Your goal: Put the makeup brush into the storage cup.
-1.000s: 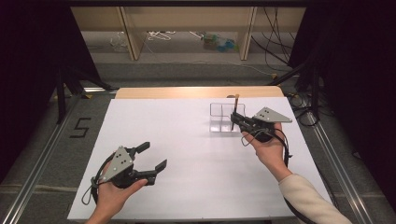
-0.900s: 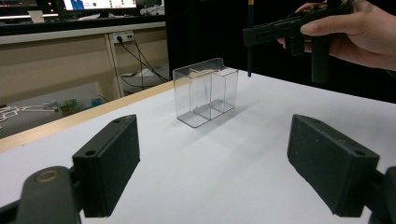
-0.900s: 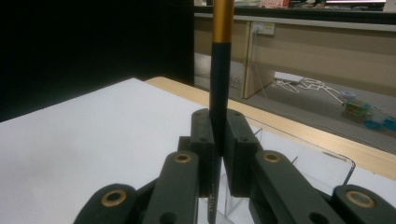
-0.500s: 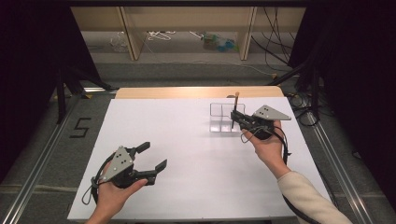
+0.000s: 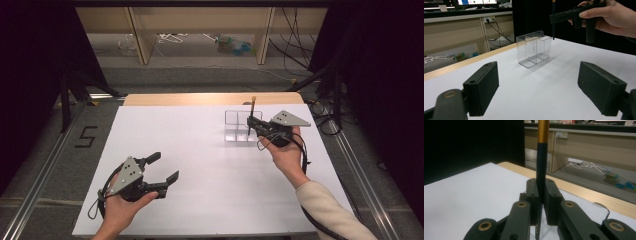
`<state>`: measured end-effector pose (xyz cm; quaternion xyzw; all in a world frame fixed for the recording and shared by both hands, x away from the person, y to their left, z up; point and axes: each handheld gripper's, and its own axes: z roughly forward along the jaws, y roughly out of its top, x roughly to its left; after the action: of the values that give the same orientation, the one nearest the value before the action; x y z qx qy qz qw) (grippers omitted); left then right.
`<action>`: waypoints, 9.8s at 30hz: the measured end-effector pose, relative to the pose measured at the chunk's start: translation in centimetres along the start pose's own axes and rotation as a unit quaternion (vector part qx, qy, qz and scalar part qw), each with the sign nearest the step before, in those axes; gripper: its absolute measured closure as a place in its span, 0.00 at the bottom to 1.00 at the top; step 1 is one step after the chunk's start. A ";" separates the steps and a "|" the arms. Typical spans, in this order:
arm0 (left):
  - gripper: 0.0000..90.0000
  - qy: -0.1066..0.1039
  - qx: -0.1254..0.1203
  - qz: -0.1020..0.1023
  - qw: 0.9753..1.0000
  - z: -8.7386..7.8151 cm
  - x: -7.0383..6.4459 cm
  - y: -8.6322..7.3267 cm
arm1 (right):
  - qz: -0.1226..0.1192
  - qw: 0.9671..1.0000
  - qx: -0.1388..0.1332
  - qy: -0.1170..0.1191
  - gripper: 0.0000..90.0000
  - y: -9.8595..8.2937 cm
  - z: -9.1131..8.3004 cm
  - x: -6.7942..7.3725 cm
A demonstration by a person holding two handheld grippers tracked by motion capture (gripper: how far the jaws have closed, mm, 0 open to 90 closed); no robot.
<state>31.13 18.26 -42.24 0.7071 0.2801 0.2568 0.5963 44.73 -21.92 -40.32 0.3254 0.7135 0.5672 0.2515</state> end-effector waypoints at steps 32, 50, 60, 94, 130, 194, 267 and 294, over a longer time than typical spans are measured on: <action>0.19 0.000 0.001 0.001 1.000 0.0 0.0 0.0 | 0.004 1.000 0.002 -0.009 0.93 0.5 0.6 -0.6; 0.19 0.000 0.001 0.001 1.000 0.0 0.0 0.0 | -0.002 1.000 -0.003 -0.009 0.93 0.8 1.0 -0.9; 0.19 0.001 0.001 -0.002 1.000 0.0 0.0 0.0 | -0.001 1.000 -0.005 -0.012 0.93 1.0 1.2 -1.0; 0.19 0.000 0.000 0.000 1.000 0.0 0.0 0.0 | 0.016 1.000 0.004 -0.012 0.93 1.5 2.0 -1.0; 0.19 0.001 0.002 -0.006 1.000 0.0 0.0 -0.1 | 0.020 1.000 -0.002 -0.023 0.93 1.6 2.7 -1.7; 0.19 0.001 0.002 -0.007 1.000 0.1 0.0 -0.1 | 0.021 0.999 -0.007 -0.035 0.93 2.1 4.7 -2.5; 0.19 0.001 0.002 -0.006 1.000 0.0 0.0 -0.1 | 0.028 0.998 0.032 -0.044 0.93 0.1 6.1 -3.2; 0.19 0.000 0.002 -0.007 1.000 0.0 0.0 -0.1 | 0.030 0.998 0.041 -0.045 0.93 -0.5 6.3 -3.4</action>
<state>31.14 18.23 -42.39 0.7065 0.2854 0.2523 0.5964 51.49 -20.41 -42.26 0.3819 0.7140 0.5295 0.2529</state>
